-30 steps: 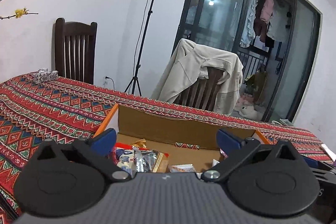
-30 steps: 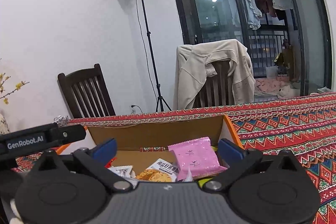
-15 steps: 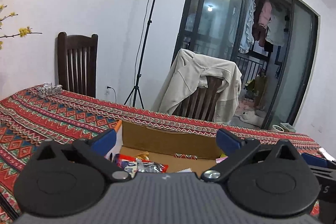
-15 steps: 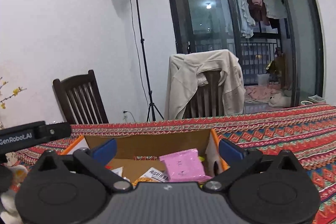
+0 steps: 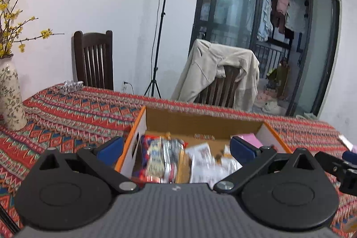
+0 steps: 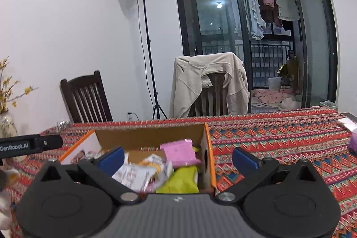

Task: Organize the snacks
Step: 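Move both open tools back to the snack pile, then grasp a cracker packet with the left tool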

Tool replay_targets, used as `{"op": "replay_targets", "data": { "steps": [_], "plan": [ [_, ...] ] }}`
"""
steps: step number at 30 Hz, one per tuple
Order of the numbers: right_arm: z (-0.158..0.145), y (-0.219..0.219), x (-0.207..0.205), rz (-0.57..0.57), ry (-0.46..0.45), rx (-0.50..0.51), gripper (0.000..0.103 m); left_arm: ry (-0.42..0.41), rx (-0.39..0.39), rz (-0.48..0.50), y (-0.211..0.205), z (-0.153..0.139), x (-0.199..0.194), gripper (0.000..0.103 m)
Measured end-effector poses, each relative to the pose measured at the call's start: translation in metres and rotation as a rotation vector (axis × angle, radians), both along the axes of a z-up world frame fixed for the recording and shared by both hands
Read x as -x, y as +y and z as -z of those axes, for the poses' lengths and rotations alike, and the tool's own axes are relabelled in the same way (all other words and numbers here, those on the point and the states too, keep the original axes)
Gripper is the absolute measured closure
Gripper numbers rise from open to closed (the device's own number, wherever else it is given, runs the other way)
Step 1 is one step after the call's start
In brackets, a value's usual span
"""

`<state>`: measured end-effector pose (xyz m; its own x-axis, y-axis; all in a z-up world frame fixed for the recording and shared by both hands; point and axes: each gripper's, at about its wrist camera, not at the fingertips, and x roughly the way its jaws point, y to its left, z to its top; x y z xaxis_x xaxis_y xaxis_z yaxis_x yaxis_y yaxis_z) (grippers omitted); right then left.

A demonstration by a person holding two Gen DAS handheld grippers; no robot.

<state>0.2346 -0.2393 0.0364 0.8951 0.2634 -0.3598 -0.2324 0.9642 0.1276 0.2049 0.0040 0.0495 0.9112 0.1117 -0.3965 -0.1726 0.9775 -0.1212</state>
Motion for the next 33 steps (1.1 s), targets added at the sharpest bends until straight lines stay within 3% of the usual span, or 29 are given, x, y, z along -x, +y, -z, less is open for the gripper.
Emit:
{"op": "replay_targets", "data": {
  "steps": [11,21,26,33],
  "plan": [
    [0.031,-0.029,0.063,-0.010,0.052,0.052,0.000,0.162,-0.013,0.040,-0.024,0.039,0.038,0.000],
    [0.074,-0.044,0.077,0.018,0.175,0.063,0.000,0.368,-0.072,0.099,-0.053,0.081,0.047,0.000],
    [0.088,-0.048,0.075,0.029,0.226,0.060,0.000,0.441,-0.083,0.079,-0.066,0.099,0.048,0.000],
    [0.097,-0.051,0.068,0.026,0.287,0.031,0.000,0.410,-0.080,0.044,-0.072,0.106,0.054,0.000]
  ]
}}
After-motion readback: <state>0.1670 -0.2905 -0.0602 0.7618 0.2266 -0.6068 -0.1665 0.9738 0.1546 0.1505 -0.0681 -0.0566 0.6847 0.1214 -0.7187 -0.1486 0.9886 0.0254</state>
